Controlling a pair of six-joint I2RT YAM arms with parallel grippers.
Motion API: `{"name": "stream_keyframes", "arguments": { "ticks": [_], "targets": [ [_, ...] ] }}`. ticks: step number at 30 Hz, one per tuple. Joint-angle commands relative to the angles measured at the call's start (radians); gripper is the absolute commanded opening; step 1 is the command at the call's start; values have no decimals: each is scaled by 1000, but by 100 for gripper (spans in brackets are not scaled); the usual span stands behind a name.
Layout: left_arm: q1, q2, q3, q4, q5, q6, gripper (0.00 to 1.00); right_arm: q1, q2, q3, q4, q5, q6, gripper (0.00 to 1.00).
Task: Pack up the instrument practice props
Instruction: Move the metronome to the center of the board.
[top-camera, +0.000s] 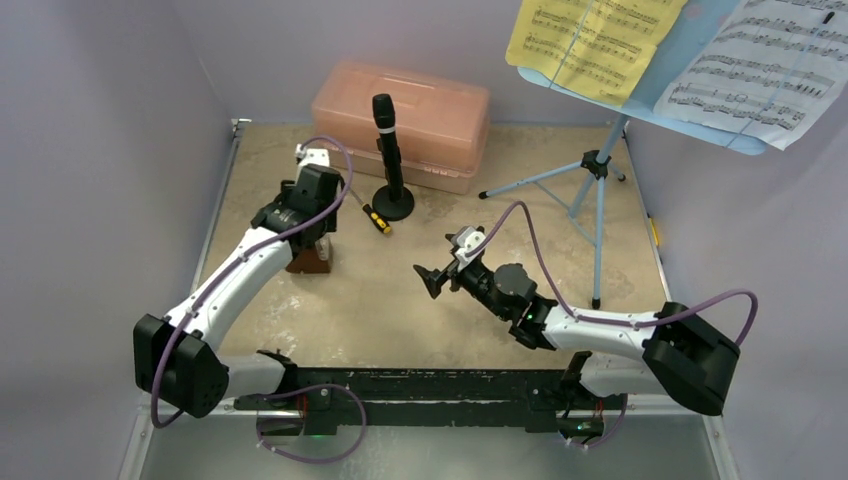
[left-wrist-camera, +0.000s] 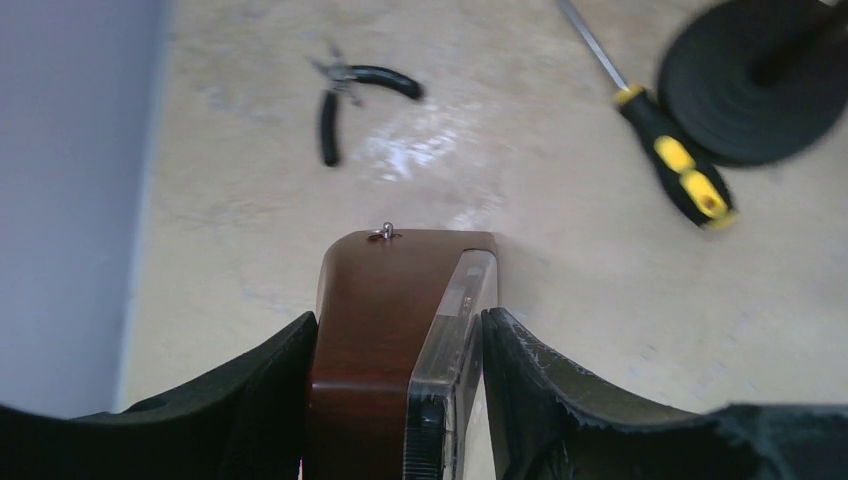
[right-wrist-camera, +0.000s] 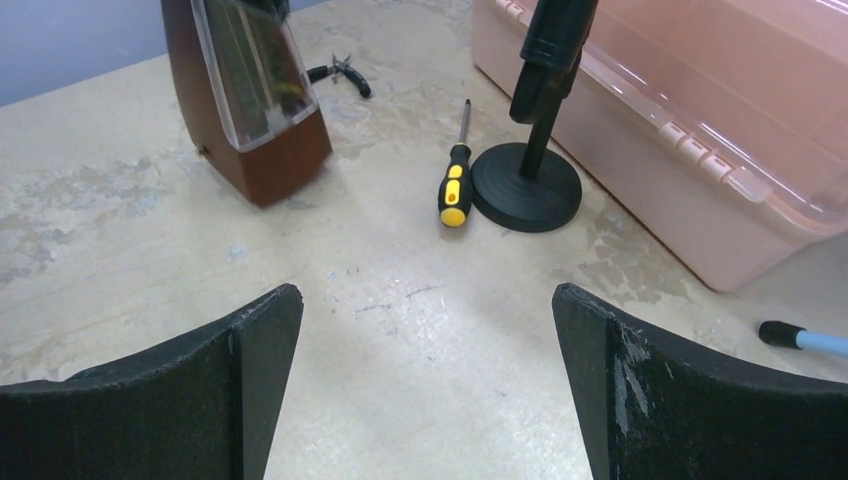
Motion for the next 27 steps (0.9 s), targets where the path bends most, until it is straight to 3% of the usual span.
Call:
{"name": "stream_keyframes", "arguments": {
  "ticks": [1, 7, 16, 23, 27],
  "targets": [
    [115, -39, 85, 47, -211, 52, 26, -5, -50, -40, 99, 25, 14, 98],
    [332, 23, 66, 192, -141, 73, 17, -5, -83, -76, 127, 56, 23, 98],
    [467, 157, 74, 338, -123, 230, 9, -5, -111, -101, 153, 68, 30, 98],
    [555, 194, 80, 424, 147, 276, 10, -4, -132, -117, 167, 73, 38, 98],
    [565, 229, 94, 471, 219, 352, 9, -5, -137, -122, 173, 79, 39, 98]
  ]
}}
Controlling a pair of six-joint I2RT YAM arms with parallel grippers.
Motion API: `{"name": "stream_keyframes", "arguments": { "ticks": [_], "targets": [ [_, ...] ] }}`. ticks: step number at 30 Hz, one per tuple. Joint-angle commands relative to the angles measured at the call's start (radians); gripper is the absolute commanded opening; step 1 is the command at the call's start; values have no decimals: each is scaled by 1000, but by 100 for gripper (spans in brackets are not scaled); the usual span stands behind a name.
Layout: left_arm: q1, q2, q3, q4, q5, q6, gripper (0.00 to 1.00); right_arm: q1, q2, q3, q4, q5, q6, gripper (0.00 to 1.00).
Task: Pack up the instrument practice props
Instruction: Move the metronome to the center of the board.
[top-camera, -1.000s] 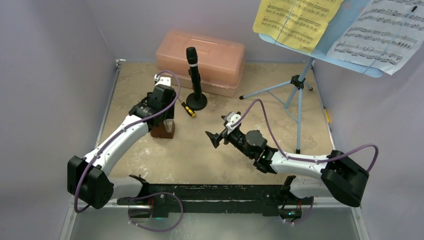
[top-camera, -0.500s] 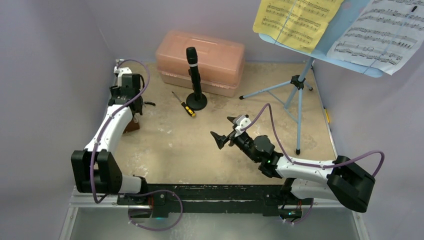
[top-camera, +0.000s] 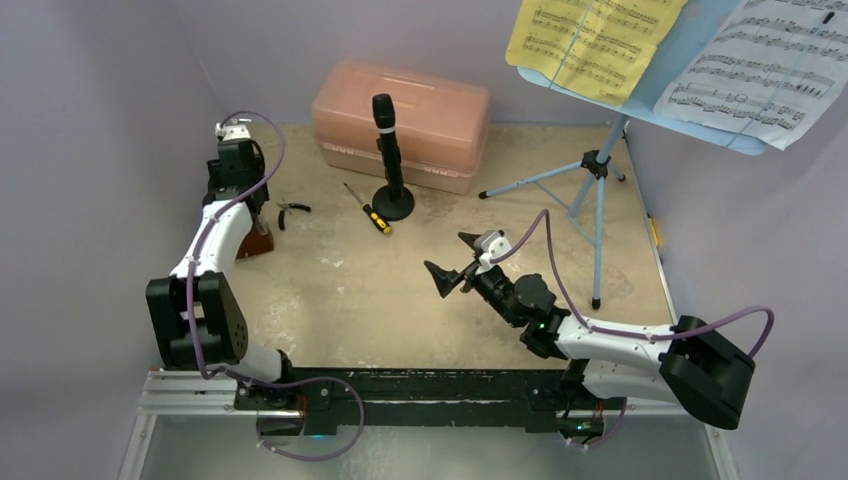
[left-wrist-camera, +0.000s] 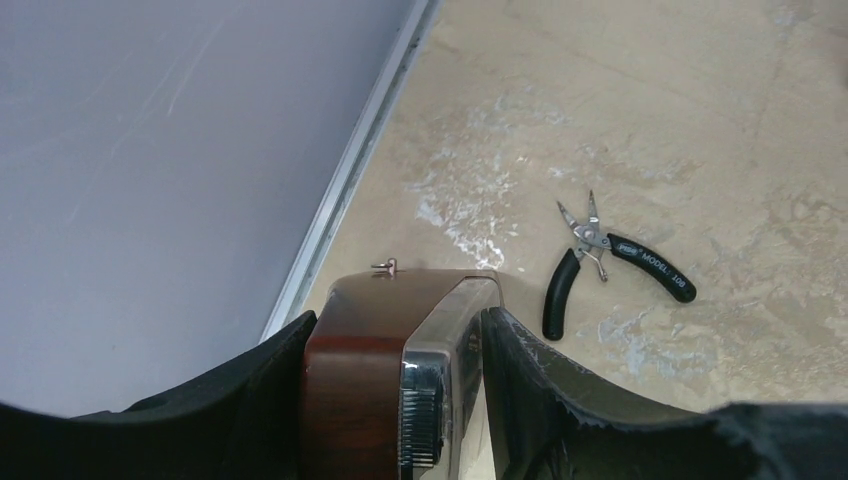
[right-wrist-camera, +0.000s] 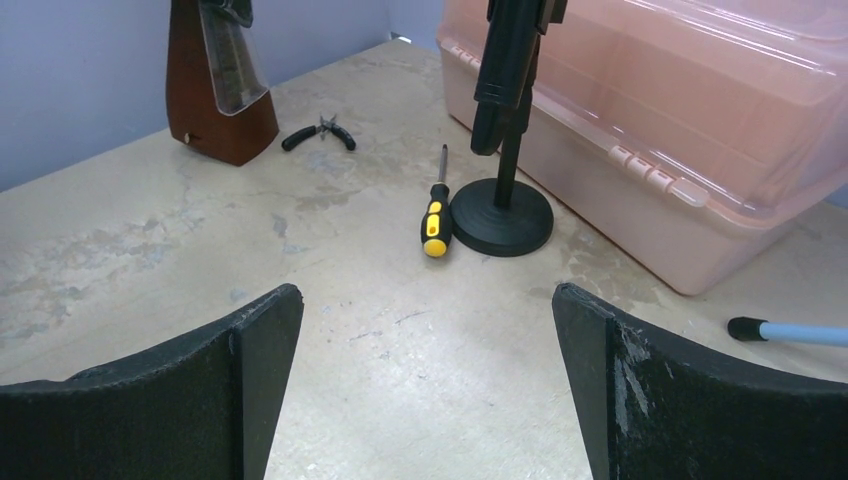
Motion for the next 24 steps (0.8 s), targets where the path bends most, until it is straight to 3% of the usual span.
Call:
{"name": "stream_keyframes", "arguments": {
  "ticks": [1, 7, 9, 12, 15, 24],
  "targets": [
    [7, 37, 63, 142, 139, 128, 9, -5, -21, -13, 64, 24, 8, 98],
    [7, 96, 92, 164, 189, 195, 14, -4, 11, -27, 118, 18, 10, 98],
    [7, 103, 90, 168, 187, 201, 19, -4, 37, -18, 114, 17, 10, 98],
    [7, 102, 77, 173, 160, 192, 40, -4, 71, 1, 108, 8, 9, 98],
    [5, 82, 76, 177, 102, 173, 52, -5, 96, 25, 99, 9, -12, 98],
    [-3, 7, 112, 117, -124, 80, 67, -4, 110, 94, 9, 15, -29, 98]
  ]
}}
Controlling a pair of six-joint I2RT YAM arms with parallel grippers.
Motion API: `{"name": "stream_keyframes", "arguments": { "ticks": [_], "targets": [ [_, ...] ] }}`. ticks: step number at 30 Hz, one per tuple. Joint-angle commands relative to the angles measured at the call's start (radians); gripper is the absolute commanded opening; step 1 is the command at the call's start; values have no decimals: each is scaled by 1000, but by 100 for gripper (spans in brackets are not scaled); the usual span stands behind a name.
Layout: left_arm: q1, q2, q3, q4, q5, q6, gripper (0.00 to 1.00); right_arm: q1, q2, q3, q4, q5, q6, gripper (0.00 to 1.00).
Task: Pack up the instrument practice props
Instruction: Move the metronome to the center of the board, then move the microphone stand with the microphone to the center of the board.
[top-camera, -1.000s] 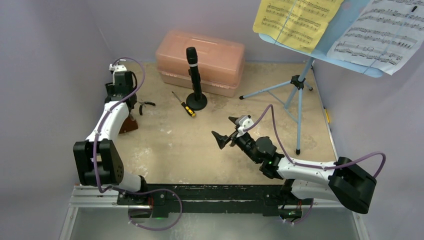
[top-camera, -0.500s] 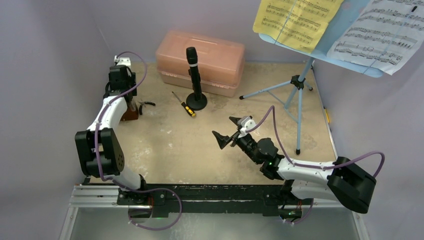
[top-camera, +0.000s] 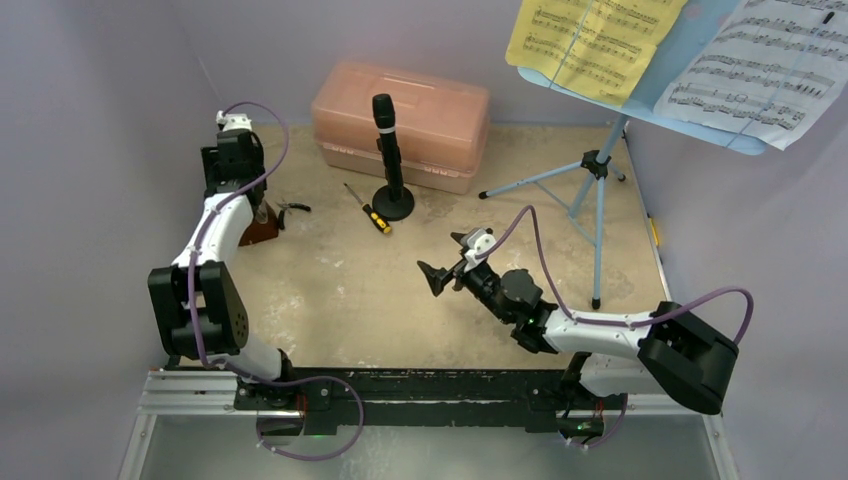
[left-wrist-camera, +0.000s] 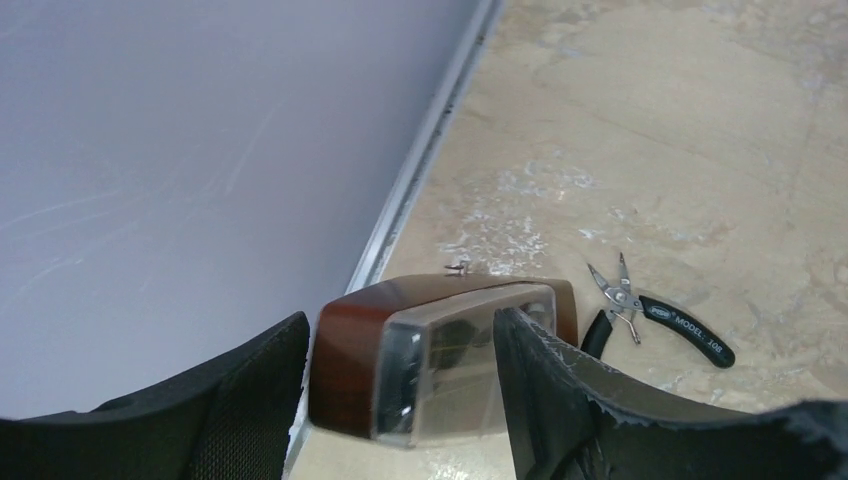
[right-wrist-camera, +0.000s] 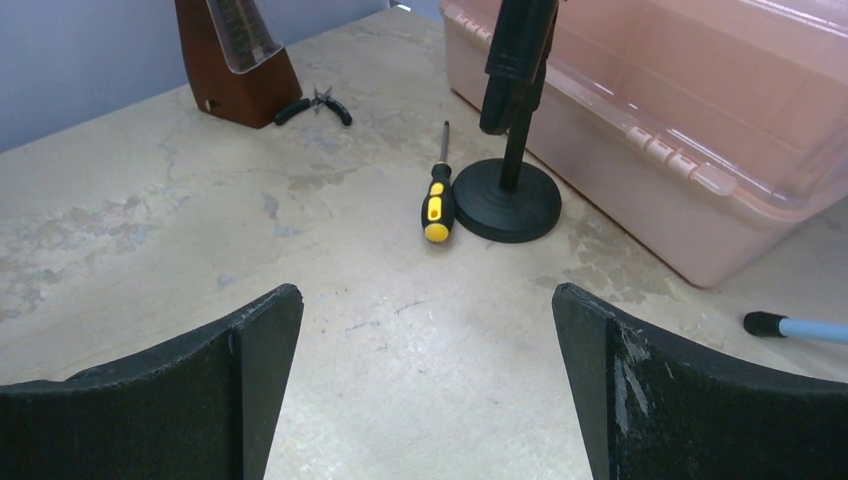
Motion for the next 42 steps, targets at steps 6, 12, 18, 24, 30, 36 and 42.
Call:
{"name": "stream_keyframes", "arguments": {
  "ticks": [6, 12, 18, 24, 30, 36, 42],
  "targets": [
    [-18, -103, 86, -48, -108, -112, 69, -4, -14, 133, -104, 30, -52, 98],
    [-100, -192, 100, -110, -92, -139, 75, -4, 26, 263, -203, 66, -69, 98],
    [-231, -311, 73, -119, -139, -132, 88, -6, 117, 419, -272, 104, -43, 98],
    [-249, -407, 27, -88, 12, -213, 97, -16, 288, 615, -320, 183, 14, 98],
    [-252, -408, 34, -101, 35, -244, 99, -54, 450, 772, -269, 296, 17, 98],
    [-259, -424, 25, -91, 40, -243, 99, -112, 574, 863, -131, 320, -25, 98],
    [-260, -431, 26, -92, 29, -239, 99, -119, 672, 942, -79, 296, -58, 98]
  ]
}}
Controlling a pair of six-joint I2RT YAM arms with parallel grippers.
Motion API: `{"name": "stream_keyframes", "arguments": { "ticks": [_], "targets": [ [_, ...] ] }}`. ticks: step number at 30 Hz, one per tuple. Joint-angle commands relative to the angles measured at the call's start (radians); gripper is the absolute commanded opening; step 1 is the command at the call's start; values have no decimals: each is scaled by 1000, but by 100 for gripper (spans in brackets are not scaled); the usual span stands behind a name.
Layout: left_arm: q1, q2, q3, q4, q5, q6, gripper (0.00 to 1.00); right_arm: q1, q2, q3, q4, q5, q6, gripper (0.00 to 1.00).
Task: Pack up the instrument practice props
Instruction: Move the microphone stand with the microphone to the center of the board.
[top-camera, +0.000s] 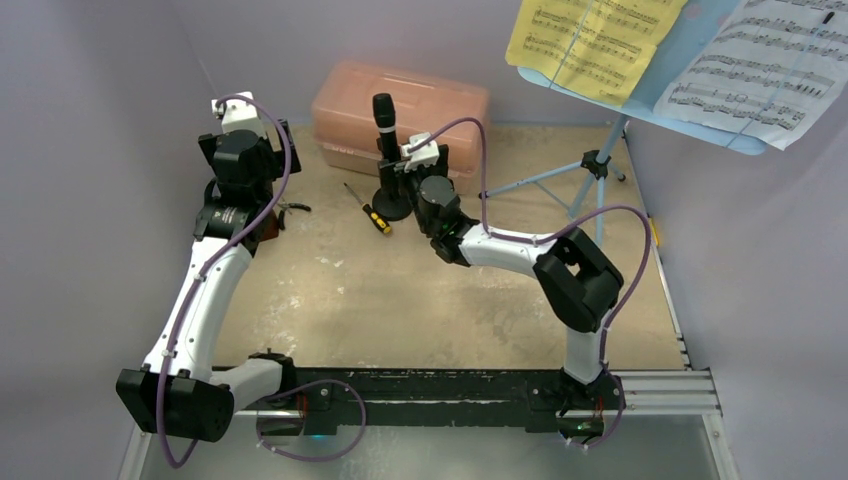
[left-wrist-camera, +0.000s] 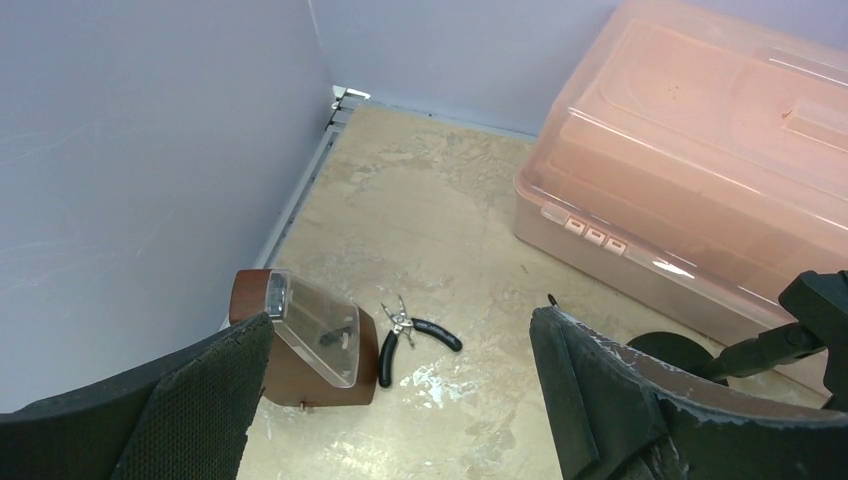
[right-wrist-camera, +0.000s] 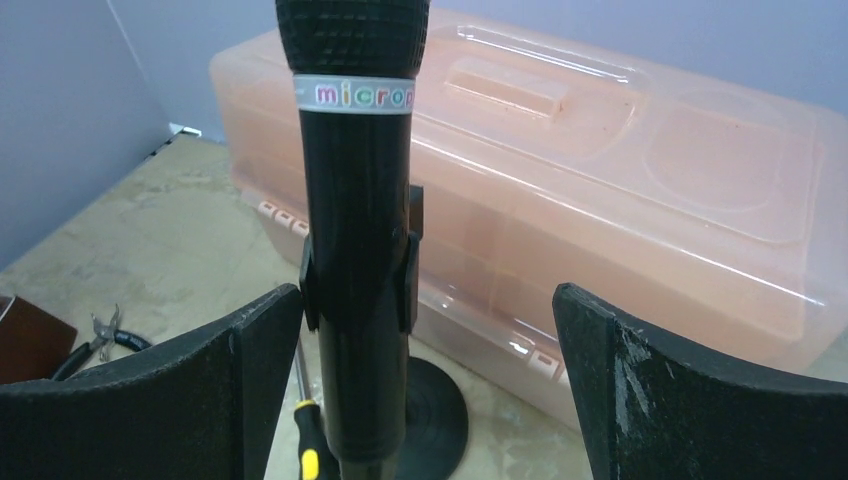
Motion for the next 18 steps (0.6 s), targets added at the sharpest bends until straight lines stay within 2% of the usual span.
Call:
{"name": "stream_keyframes", "arguments": {
  "ticks": [1, 6, 11, 13, 18],
  "targets": [
    [-6, -21, 0, 27, 6, -13, 99, 6, 37, 77, 110, 6, -34, 97],
    [-8, -20, 0, 27, 8, -10, 99, 1, 93, 131, 110, -7, -50, 96],
    [-13, -23, 0, 28, 11, -10, 99, -5, 116, 154, 98, -10, -55, 88],
    [-15, -24, 0, 28, 14, -7, 99, -7, 119, 153, 93, -9, -56, 81],
    [-18, -28, -1, 30, 15, -4, 99, -8, 88, 122, 83, -10, -70, 56]
  ]
}}
